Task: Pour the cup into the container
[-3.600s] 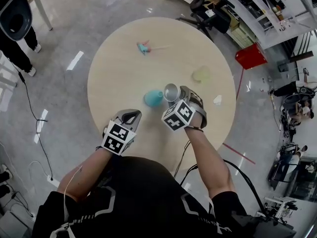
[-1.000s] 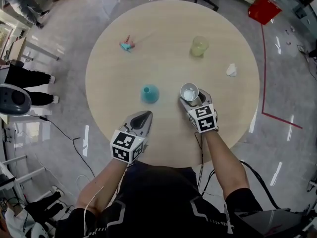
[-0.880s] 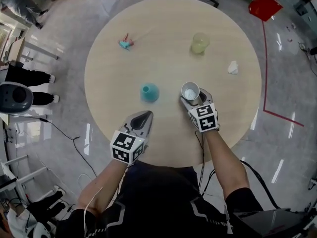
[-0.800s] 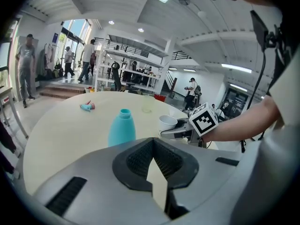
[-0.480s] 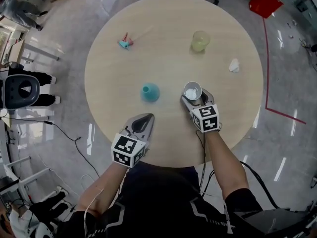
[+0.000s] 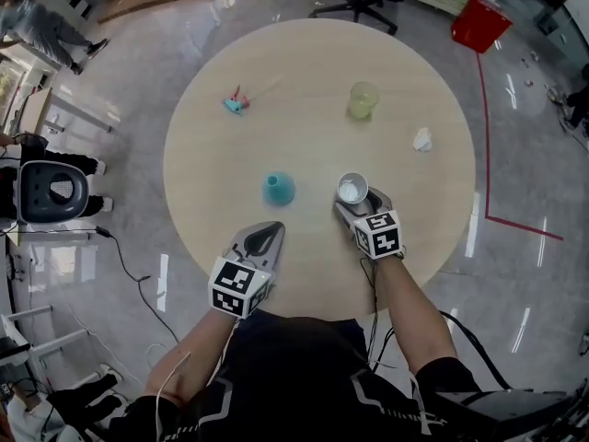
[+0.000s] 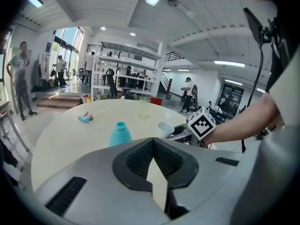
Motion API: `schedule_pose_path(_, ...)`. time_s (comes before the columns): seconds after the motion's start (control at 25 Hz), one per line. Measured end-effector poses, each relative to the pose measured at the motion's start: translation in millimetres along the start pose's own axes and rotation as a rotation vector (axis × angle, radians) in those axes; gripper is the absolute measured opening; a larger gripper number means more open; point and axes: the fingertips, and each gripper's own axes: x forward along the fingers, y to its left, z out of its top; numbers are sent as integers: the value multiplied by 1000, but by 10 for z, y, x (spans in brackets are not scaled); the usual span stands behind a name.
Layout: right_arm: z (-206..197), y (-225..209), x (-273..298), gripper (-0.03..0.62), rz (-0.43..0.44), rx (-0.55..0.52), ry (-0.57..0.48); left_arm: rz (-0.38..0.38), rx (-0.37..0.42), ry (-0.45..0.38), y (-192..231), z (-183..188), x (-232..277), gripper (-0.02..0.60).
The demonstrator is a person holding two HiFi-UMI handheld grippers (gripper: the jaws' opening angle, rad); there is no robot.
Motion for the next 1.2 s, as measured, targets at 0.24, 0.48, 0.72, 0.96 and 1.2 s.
schedule_pose_path(0.24,52,35,-264,310,-29,2,-24,-6,1,-71,46,180,-26,1)
schedule_pose_path(0.48,351,195,-709,310,-64,-16,-89,4,-5,-150,152,465,-158,0)
schedule_pose_path(0.72,1184,541,-1104,164,45,-75,-291,-19,-17,-265,79,799,-316,1)
schedule_pose_path(0.96,1575,616,-1402,6,55,-58,-377,-76,-20,-278,-91,861,-372,0)
schedule_pose_path(1.2,1572,660,-1596,6,89,-138,-385,-20,-42,-261,-237,799,-461,0)
